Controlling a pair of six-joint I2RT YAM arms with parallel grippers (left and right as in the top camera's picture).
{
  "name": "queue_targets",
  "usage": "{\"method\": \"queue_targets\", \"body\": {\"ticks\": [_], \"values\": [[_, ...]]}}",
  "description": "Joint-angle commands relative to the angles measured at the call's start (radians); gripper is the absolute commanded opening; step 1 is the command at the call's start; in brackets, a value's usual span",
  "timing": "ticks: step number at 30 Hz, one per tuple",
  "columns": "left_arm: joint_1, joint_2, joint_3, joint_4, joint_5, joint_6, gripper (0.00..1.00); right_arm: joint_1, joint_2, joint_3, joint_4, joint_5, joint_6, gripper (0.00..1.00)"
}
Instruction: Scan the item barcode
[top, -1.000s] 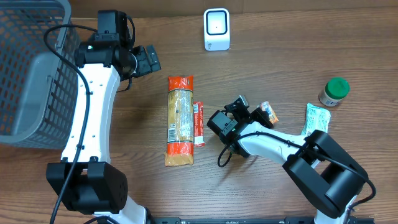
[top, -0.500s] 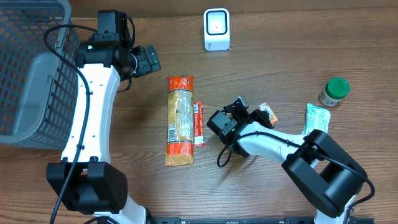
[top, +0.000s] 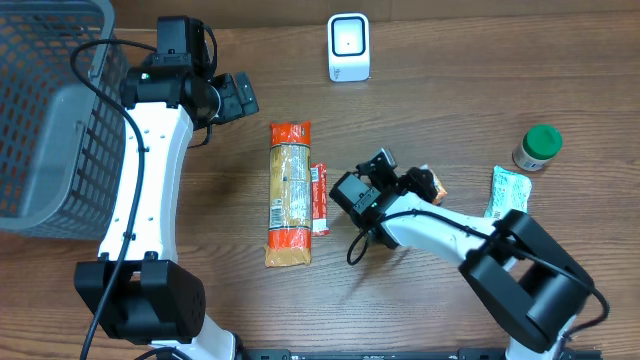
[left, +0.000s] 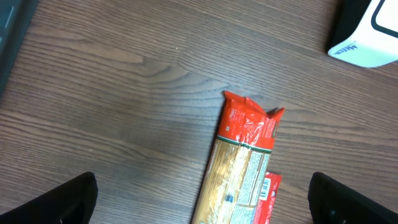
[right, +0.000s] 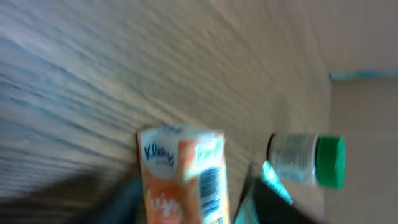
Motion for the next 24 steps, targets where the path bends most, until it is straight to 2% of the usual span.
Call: {"method": "queue_targets", "body": {"ticks": [1,9,16,19,24], "values": [[-0.002,0.008,0.003,0.002,-0.009,0.011,1.00,-0.017,-0.110,0.056,0.004,-0.083,0.009,0.83],[-0.002,0.008,0.003,0.002,-0.009,0.011,1.00,-0.201,-0.198,0.060,-0.064,-0.574,0.009,0.87],[-0.002,0.008,0.003,0.002,-0.009,0.011,0.99,-0.374,-0.198,0.055,-0.147,-0.874,0.001,0.87],[-0.002,0.008,0.003,0.002,-0.009,0.012,1.00,-0.402,-0.198,0.048,-0.143,-0.961,-0.048,0.87],[-0.002,0.008,0.003,0.002,-0.009,0.012,0.99,-0.403,-0.198,0.029,-0.109,-0.969,-0.055,0.86]]}}
